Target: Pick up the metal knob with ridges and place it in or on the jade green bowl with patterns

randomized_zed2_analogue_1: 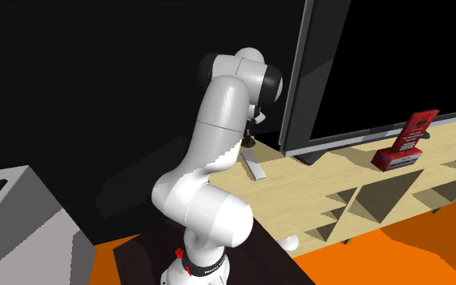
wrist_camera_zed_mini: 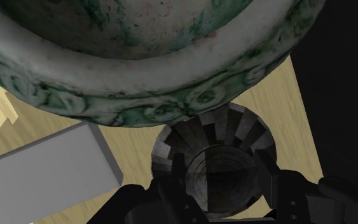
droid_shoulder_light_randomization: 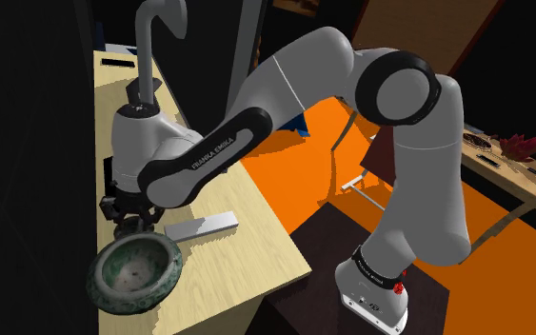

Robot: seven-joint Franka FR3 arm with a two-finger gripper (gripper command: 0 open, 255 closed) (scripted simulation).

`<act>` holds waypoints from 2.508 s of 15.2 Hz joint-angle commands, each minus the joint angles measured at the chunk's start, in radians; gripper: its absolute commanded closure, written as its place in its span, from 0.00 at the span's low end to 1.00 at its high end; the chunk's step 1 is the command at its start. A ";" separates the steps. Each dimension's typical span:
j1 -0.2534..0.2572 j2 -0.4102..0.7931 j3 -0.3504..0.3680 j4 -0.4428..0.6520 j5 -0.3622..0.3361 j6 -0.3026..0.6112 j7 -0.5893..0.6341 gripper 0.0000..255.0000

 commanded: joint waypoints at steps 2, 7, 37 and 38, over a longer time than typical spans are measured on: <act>-0.005 -0.030 0.007 -0.004 0.009 -0.027 -0.004 1.00; -0.013 -0.075 0.018 0.001 0.023 -0.076 -0.013 1.00; 0.046 -0.379 0.107 -0.094 0.094 -0.276 0.098 1.00; 0.057 -0.394 0.116 -0.110 0.096 -0.274 0.117 1.00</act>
